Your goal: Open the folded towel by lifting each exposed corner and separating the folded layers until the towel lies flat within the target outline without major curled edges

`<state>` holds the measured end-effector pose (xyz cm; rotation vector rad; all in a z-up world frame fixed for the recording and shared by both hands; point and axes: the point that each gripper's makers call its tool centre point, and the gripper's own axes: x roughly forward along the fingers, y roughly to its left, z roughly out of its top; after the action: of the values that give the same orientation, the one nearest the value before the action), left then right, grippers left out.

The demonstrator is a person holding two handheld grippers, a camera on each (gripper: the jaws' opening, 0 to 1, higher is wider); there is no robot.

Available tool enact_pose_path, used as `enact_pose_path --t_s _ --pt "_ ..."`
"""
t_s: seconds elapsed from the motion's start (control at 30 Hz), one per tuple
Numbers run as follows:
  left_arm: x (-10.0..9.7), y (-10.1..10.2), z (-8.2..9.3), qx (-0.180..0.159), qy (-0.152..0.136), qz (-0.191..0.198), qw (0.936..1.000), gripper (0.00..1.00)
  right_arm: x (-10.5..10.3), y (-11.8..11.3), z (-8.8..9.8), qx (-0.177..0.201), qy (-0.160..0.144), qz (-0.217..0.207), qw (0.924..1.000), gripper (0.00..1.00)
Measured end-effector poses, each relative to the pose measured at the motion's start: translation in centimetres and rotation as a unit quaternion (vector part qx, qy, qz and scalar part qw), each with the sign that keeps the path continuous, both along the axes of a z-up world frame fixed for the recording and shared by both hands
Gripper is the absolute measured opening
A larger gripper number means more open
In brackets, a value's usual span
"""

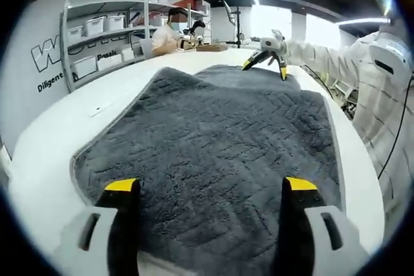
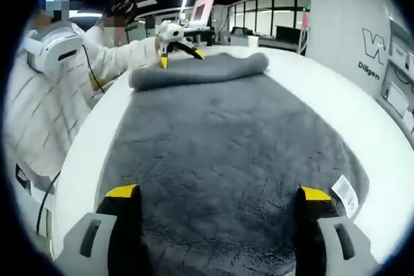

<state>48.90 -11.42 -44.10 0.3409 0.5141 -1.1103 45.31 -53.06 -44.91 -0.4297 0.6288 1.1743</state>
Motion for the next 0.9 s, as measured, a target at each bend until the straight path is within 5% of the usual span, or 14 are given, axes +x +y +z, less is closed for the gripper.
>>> enact_pose_path --t_s 0.9 --pt "0.3 2.6 -0.1 0.031 0.014 0.010 0.9994 0.88 -0.4 -3.7 0.0 -0.028 0.014 -0.003 0.9995 0.99"
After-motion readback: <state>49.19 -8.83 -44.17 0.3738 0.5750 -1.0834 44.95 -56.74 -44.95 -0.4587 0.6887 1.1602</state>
